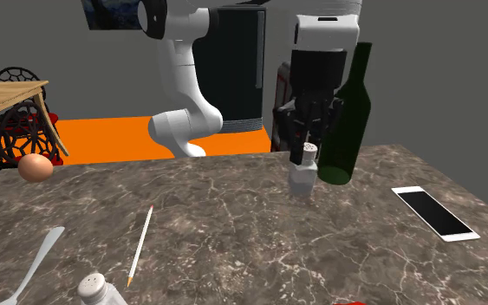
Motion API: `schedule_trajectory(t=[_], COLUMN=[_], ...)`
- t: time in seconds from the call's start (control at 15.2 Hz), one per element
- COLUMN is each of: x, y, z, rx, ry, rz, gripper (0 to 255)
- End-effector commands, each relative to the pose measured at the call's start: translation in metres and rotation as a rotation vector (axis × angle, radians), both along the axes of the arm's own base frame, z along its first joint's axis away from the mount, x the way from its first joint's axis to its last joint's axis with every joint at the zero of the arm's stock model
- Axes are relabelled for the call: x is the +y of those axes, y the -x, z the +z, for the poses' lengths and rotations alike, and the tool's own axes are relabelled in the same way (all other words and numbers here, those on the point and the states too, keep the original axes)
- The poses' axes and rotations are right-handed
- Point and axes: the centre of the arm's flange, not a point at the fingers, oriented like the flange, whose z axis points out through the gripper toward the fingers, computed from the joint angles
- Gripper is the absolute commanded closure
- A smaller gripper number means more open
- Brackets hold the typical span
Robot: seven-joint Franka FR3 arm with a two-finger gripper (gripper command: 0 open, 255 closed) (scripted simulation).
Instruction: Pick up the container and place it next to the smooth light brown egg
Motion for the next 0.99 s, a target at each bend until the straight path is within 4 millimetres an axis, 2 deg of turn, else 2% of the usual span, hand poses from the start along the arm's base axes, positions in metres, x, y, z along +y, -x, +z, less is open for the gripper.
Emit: schedule_trajectory(t=[0.0, 0.86, 0.92], x=[0.001, 0.001, -0.010], y=[0.000, 0.000, 0.008], z=[0.011, 0.075, 0.075], rx=[0.000, 0.000, 0.000], ry=[0.000, 0.000, 0.000], rz=[0.000, 0.000, 0.000], gripper=[255, 255, 255])
